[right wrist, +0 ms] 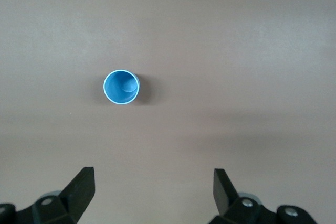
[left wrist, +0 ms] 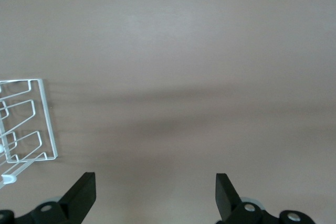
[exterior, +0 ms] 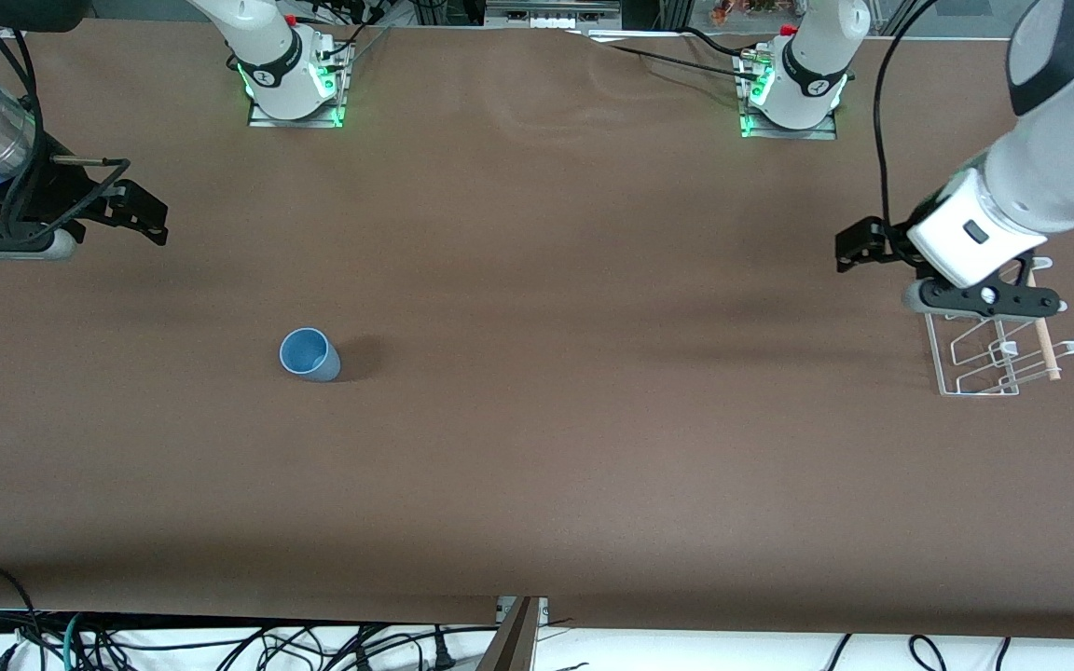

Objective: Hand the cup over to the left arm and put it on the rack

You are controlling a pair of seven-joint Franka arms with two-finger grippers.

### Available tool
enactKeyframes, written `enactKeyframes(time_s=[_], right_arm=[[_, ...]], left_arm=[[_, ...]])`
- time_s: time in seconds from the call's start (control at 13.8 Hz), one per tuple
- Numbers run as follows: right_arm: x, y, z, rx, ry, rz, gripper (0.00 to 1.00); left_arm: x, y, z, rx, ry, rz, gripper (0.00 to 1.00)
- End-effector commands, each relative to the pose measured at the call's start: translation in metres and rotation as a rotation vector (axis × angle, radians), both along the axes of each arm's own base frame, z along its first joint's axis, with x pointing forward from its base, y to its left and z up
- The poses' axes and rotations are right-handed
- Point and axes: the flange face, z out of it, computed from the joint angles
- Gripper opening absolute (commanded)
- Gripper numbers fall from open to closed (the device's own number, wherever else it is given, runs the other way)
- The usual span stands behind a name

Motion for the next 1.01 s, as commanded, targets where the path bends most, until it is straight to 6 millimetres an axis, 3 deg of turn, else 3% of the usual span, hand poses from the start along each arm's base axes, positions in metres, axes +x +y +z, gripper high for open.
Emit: enactKeyframes(time_s=[0.0, 0.29, 0.94], right_arm=[[0.010, -0.003, 0.007, 0.010, 0.012, 0.004, 1.00], [0.013, -0.003, 0.004, 0.009, 0.010, 0.007, 1.00], [0.014, -0.002, 0.003, 0.010, 0.010, 0.006, 1.00]], left_arm=[[-0.005, 0.035, 0.007, 0.029, -0.030, 0.067, 1.00], [-0.056, 0.047, 0.004, 0.029, -0.143, 0.073, 1.00], [-0.048, 0.060, 0.004, 0.033, -0.109, 0.087, 1.00]])
